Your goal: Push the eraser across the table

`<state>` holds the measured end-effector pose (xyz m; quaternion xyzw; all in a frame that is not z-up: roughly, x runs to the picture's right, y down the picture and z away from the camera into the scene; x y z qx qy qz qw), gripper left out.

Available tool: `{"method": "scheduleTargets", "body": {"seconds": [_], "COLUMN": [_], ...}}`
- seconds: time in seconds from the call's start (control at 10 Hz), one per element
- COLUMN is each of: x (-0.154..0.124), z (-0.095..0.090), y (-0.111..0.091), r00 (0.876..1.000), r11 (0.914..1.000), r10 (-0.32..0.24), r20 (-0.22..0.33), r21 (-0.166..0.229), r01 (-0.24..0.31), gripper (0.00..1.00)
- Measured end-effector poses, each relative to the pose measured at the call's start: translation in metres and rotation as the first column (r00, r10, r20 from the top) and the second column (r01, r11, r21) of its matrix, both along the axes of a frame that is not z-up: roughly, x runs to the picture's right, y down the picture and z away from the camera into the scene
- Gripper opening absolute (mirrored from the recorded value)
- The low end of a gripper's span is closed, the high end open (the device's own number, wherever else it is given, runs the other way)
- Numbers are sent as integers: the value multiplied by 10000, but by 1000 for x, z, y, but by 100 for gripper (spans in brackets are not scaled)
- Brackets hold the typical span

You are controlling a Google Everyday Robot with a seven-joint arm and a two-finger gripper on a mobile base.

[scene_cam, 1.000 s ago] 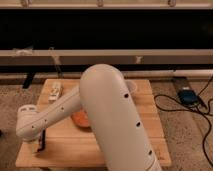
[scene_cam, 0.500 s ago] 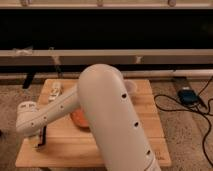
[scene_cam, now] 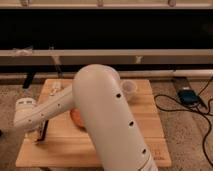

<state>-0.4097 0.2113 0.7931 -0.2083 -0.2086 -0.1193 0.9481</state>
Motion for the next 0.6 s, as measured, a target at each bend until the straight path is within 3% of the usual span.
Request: {"method": "scheduleTargets", "body": {"seconds": [0.6], "x": [3], "z": [34], "y": [-38], "r00": [9982], "r11": [9983], "r10": [-100], "r20": [-593], "r21": [559], "r01": [133], "gripper": [80]}}
